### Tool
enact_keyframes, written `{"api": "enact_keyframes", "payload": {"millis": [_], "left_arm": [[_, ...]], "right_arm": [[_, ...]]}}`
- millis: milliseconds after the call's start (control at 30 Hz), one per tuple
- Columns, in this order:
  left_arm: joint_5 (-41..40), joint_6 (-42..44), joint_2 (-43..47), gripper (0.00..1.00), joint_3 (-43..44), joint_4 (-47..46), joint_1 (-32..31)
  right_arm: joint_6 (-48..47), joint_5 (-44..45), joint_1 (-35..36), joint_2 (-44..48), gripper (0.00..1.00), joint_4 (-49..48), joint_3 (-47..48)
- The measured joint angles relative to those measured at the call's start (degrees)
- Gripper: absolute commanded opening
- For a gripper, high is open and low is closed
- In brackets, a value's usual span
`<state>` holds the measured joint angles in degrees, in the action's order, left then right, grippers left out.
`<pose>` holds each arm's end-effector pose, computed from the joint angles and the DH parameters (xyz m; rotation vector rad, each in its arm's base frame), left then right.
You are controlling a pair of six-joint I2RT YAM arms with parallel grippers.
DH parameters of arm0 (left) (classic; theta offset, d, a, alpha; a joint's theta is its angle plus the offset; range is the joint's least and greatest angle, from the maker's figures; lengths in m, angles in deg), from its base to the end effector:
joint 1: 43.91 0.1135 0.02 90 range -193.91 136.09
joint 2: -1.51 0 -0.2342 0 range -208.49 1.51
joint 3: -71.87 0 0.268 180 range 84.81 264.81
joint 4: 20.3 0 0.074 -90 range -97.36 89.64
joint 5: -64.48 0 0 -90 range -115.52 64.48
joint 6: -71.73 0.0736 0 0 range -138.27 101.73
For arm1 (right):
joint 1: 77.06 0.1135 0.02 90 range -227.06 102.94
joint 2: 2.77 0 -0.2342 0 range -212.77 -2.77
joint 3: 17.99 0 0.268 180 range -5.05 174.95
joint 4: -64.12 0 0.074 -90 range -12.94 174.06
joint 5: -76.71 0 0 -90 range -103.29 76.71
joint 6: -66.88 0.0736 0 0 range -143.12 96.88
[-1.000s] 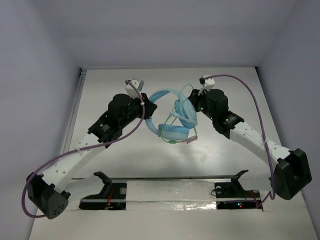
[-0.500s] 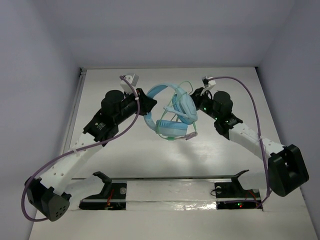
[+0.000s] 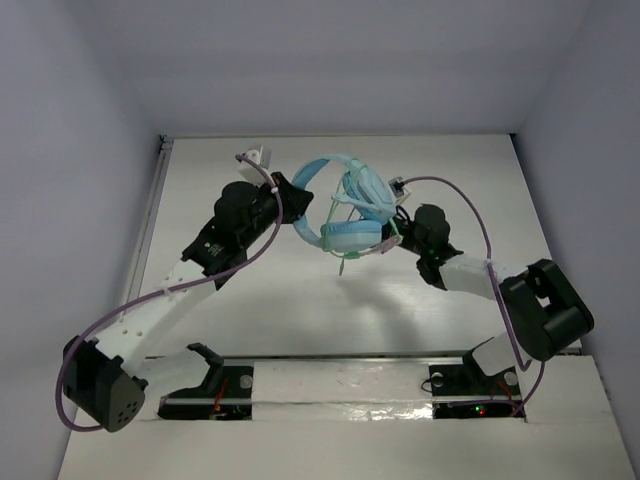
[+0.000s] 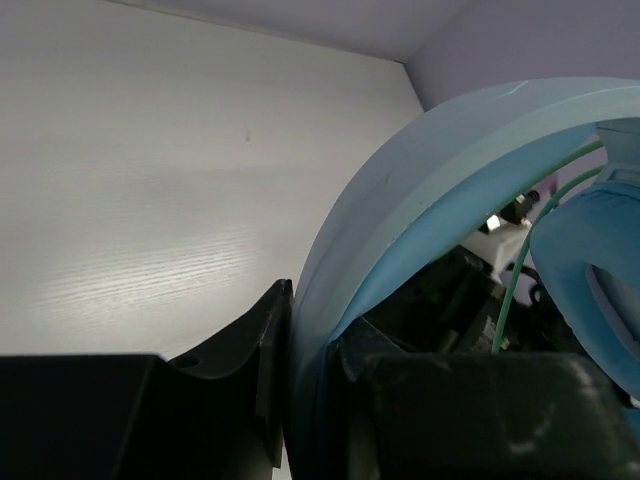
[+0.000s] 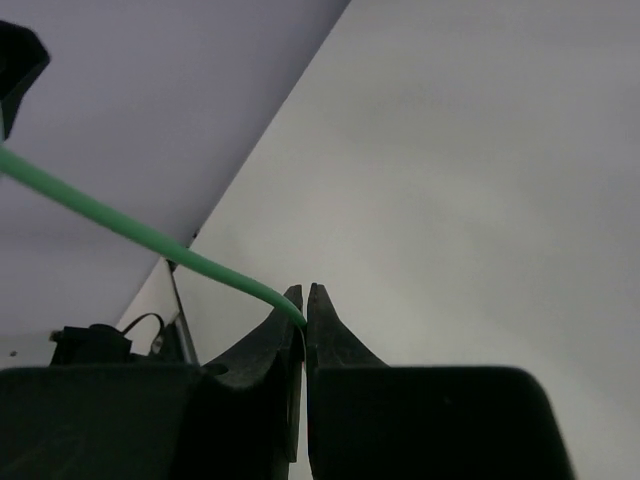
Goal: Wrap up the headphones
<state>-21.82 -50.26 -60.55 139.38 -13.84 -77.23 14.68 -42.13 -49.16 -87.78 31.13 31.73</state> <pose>0.2685 -0.1822 0.3433 0.0723 1.6676 -0.9298 0.2987 0.1983 0.1864 -0.2740 1.7446 1.2637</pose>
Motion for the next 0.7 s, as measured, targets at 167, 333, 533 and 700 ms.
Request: {"api": "enact_keyframes", "payload": {"millis": [167,333,533,700], "left_arm": [[-8.9,-2.6,-3.9,0.00,-3.7,-5.0,0.0],[-14.9,-5.2,-8.9,0.00,-6.4,-9.7,0.0],[-18.6,-7.5,-14.8,0.00,-7.3,-14.1,-0.2],[-21.5,-8.7,-19.0,0.00,-7.3,-16.2,-0.5]], "right_arm": [[8.3,-1.3,0.7,-0.6,0.00,-4.3,-4.8],[18.7,-2.0,0.9,-1.0,0.01,-11.7,-8.9],[27.8,-1.9,1.4,-5.4,0.07,-18.9,-10.5],[31.7,-1.1,3.0,-9.7,0.11,-25.3,-11.9]]}}
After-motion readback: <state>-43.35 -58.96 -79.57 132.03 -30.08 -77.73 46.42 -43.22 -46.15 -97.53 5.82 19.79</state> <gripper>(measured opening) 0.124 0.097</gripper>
